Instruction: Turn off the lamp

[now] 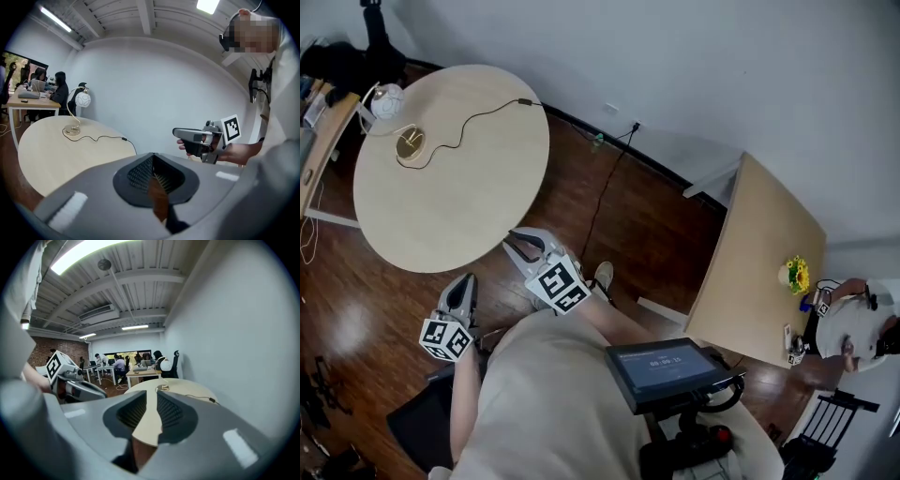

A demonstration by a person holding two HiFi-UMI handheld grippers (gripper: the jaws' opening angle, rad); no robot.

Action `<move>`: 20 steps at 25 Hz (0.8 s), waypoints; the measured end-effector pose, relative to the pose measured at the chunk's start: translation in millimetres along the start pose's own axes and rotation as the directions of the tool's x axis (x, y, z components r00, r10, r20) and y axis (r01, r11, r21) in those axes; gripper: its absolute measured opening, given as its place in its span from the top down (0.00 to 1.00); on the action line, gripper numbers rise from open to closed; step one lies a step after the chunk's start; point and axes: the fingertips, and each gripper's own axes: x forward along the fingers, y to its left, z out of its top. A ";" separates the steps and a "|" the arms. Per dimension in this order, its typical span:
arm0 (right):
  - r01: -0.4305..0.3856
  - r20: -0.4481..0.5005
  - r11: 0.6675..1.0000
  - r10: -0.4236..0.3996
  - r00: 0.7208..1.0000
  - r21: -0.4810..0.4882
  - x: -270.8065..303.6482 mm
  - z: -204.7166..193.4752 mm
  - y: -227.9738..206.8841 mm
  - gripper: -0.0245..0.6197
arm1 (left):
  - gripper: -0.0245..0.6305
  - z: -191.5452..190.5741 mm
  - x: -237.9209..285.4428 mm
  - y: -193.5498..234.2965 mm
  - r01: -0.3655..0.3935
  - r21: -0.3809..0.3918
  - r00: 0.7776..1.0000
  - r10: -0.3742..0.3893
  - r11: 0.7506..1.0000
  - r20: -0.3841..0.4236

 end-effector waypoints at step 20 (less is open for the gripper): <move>0.051 -0.066 0.997 -0.055 0.996 -0.050 -20.7 -16.0 -16.9 0.87 | 0.96 -8.6 31.1 -33.6 0.100 0.029 0.994 -0.099 0.995 -0.044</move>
